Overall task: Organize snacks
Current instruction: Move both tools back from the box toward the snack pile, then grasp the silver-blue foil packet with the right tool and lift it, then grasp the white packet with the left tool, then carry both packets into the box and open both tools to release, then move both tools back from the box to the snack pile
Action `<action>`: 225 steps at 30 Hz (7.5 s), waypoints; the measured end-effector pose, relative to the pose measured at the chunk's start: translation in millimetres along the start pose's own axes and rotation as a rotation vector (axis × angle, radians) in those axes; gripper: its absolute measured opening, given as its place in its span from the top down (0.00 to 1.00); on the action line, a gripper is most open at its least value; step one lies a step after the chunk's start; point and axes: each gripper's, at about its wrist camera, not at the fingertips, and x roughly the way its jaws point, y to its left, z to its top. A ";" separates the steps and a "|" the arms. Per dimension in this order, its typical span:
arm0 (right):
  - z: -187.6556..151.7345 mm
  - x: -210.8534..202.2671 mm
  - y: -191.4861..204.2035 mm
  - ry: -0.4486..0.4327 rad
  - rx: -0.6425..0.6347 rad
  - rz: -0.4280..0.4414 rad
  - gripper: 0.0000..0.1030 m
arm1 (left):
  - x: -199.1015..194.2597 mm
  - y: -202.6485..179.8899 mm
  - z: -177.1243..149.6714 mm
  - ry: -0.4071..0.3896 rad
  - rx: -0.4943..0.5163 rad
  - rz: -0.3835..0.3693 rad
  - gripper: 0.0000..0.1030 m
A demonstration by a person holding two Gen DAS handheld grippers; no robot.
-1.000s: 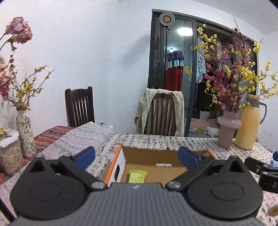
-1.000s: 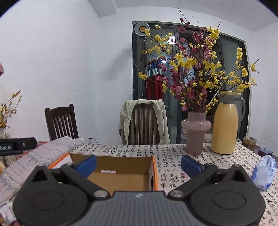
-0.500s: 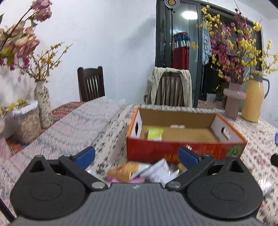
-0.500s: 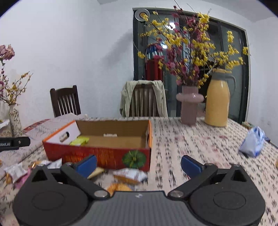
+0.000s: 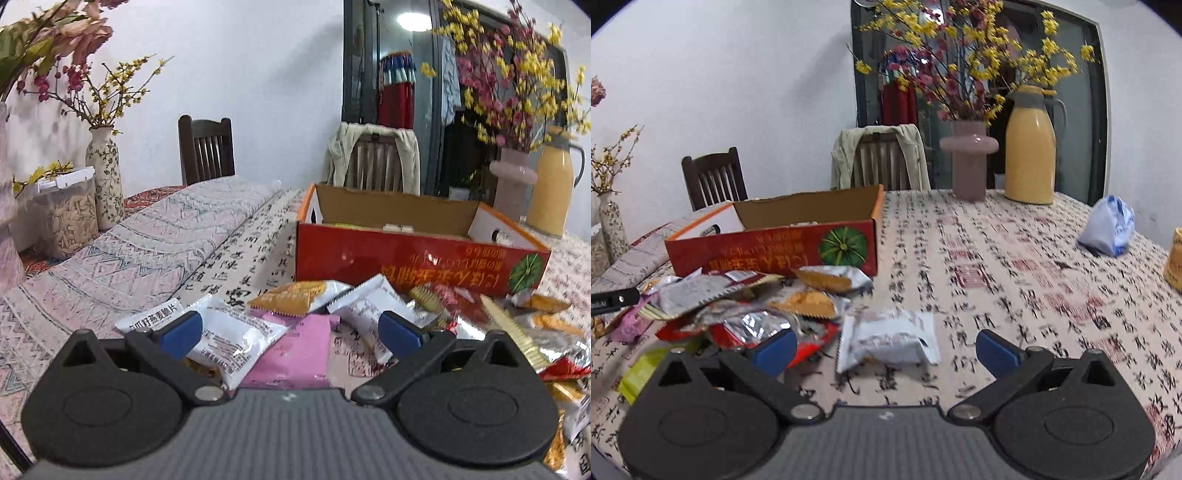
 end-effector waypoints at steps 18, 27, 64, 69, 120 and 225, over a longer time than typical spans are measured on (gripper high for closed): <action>12.2 27.4 -5.8 0.048 -0.020 -0.059 0.00 | 4.1 3.7 -0.5 0.014 -0.028 -0.012 0.00; 22.0 67.5 -7.1 0.157 -0.084 -0.015 0.16 | 4.9 4.0 -0.7 0.020 -0.034 -0.011 0.00; 6.8 28.2 -6.6 -0.077 -0.036 0.010 0.79 | 6.9 5.6 -1.3 0.035 -0.045 -0.017 0.00; 4.8 23.0 -5.1 -0.090 -0.037 0.012 0.80 | 6.9 5.8 -1.1 0.035 -0.045 -0.018 0.00; 3.5 46.9 -9.4 -0.062 0.027 0.033 0.79 | 27.8 54.7 28.7 0.177 0.021 -0.138 0.85; 13.9 59.1 -11.9 -0.049 0.048 0.012 0.00 | 18.1 34.5 11.8 -0.033 -0.033 0.055 0.00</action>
